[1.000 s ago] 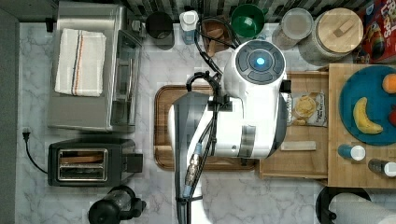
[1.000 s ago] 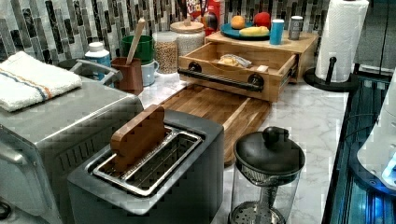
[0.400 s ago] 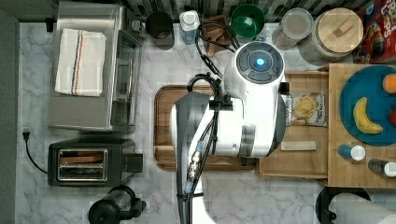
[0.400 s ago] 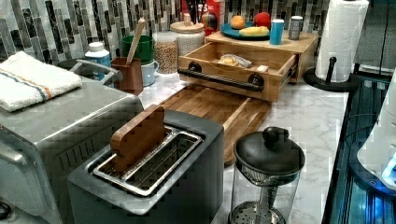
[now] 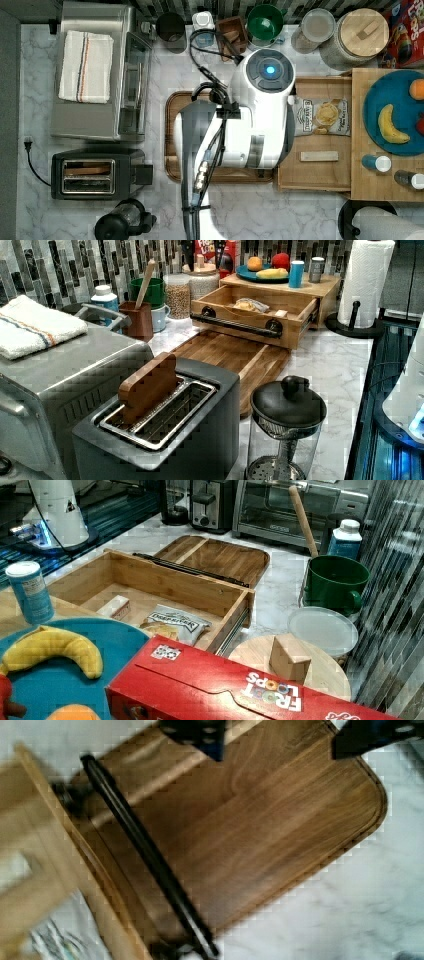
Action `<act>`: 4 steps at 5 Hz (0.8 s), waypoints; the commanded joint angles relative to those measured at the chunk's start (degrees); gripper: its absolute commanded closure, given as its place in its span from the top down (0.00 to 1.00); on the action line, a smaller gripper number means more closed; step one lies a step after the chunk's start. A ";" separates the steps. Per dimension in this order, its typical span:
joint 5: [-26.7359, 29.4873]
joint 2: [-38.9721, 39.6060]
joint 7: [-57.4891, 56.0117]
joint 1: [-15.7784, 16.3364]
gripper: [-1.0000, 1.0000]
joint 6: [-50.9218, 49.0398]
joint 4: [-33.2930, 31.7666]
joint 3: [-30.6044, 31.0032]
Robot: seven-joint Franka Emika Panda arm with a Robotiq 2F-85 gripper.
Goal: Close the drawer.
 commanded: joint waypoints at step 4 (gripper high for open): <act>-1.88 1.33 -29.29 3.21 0.00 21.08 -19.62 5.01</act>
